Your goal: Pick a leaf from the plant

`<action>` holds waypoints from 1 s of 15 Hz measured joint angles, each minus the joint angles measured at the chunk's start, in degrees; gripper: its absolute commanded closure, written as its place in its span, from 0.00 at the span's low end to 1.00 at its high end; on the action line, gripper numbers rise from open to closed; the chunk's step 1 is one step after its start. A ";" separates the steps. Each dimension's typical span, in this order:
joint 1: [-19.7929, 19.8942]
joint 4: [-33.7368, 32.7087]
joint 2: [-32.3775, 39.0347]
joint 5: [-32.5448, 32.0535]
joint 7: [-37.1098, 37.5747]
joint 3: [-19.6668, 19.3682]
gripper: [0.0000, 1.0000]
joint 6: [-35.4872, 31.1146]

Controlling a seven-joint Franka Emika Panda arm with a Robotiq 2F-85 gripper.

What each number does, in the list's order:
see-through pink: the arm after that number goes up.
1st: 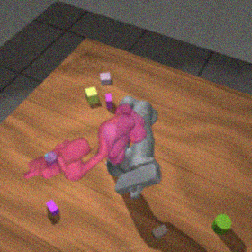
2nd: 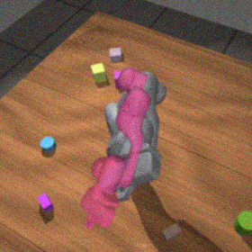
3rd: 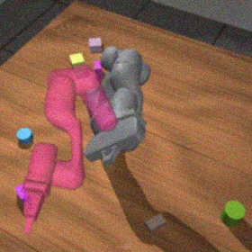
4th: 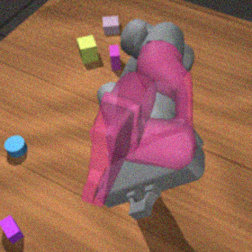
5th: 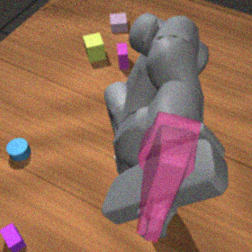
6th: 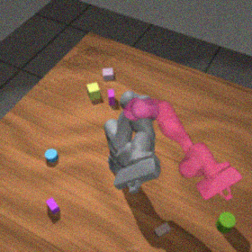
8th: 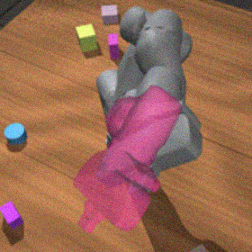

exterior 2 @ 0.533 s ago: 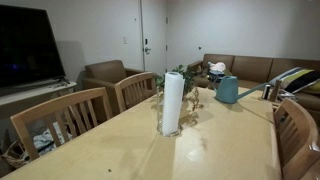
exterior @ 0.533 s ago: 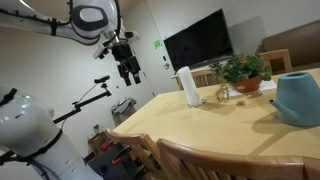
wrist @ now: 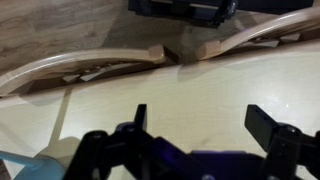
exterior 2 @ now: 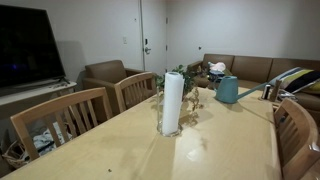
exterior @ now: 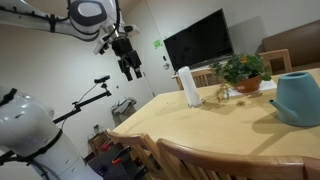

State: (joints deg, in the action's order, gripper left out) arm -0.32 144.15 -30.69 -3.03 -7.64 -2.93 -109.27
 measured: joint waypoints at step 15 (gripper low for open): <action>1.29 -18.83 8.27 2.40 1.47 -2.65 0.00 0.02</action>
State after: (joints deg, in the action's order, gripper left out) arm 0.97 125.32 -22.42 -0.63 -6.17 -5.58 -109.25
